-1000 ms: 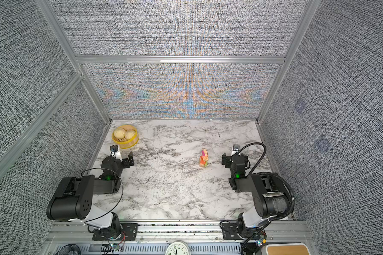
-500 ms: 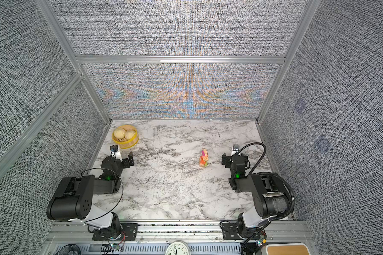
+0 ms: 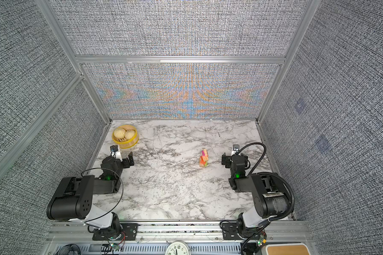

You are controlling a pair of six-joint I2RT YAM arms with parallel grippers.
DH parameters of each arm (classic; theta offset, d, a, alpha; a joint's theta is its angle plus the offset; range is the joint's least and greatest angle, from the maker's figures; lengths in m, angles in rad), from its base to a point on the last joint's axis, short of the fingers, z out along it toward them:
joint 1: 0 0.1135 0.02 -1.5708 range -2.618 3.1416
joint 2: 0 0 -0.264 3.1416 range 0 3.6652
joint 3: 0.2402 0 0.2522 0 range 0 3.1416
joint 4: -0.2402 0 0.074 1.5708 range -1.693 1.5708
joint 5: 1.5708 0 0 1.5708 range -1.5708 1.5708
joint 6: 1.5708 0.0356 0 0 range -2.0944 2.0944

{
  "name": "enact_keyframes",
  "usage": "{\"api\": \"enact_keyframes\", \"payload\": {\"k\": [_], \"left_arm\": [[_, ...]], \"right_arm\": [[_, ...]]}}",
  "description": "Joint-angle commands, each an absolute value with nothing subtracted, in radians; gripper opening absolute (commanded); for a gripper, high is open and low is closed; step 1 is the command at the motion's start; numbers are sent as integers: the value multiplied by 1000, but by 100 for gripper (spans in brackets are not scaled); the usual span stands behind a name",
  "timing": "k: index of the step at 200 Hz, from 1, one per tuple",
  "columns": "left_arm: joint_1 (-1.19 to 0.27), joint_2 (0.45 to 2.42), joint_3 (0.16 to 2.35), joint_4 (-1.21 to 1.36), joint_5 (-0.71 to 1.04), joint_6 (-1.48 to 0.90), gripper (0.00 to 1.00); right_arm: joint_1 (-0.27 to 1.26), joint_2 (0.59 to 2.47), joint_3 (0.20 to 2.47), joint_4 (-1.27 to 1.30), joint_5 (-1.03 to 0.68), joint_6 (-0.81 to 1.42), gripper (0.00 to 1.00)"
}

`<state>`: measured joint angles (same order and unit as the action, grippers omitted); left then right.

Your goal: Build the wood block tower

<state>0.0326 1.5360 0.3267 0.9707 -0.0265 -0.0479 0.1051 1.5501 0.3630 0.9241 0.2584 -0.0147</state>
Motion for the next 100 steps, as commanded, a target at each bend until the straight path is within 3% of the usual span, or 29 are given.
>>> {"api": "enact_keyframes", "payload": {"k": [1,100], "left_arm": [[34,1537,330,997,-25,-34,99],[32,1537,330,997,-25,-35,99]], "right_arm": [[106,1551,365,938,267,-17,99],[105,1556,375,920,262,-14,99]]}}
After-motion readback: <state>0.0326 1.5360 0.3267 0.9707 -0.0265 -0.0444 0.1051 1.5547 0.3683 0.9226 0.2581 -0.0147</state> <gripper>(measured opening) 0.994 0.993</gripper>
